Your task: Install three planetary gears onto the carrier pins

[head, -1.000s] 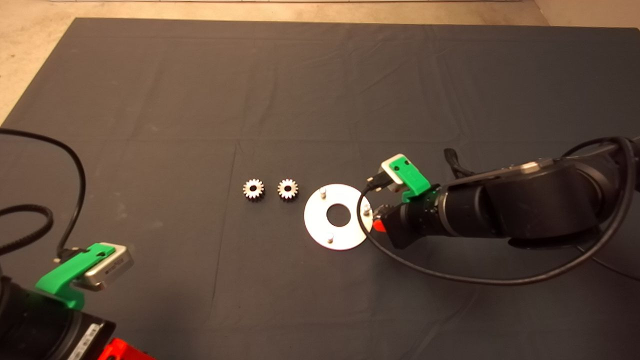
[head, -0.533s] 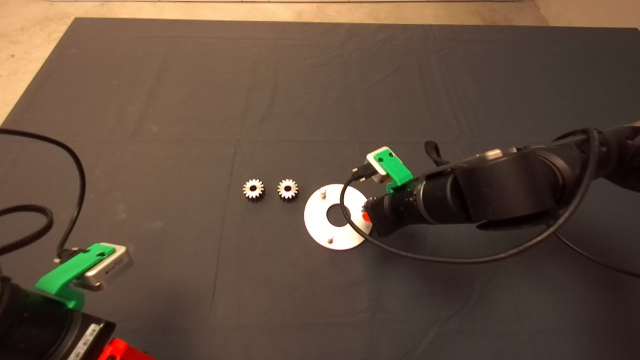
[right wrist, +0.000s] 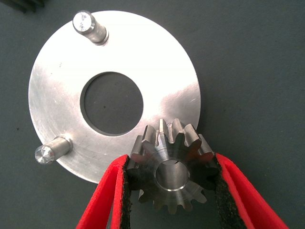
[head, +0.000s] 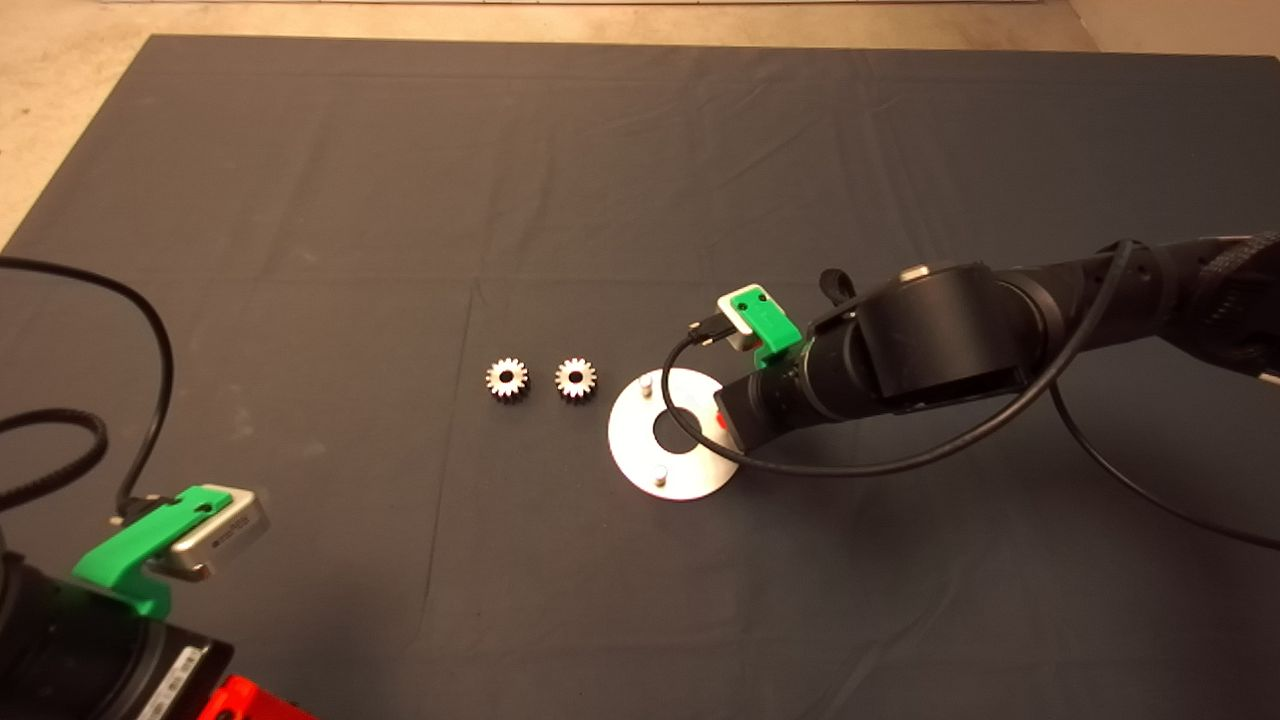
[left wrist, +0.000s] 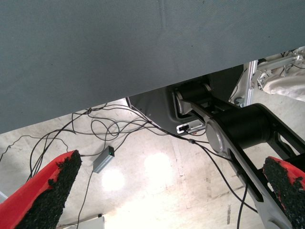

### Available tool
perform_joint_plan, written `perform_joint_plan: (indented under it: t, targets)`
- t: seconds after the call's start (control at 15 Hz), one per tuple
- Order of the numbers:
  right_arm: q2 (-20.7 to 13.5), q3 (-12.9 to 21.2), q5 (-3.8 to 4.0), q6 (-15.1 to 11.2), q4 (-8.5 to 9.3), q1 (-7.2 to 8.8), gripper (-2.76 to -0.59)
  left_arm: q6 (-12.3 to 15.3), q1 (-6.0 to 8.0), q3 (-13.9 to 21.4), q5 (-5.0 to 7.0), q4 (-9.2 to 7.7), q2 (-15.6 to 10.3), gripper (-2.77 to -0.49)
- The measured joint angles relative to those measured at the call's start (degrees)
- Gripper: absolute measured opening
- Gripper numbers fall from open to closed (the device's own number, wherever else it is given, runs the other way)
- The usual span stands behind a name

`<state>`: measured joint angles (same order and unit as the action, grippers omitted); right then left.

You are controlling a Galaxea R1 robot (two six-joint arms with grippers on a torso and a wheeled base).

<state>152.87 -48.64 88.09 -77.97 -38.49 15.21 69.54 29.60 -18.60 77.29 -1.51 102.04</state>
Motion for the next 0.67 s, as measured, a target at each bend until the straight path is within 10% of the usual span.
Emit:
perform_joint_plan:
  t: [0.67]
  targets:
    - [1.0,-2.0,-0.16,0.8,2.2,0.0,-2.39,0.0,0.0,0.0,0.0,-0.02,-0.1,-0.49]
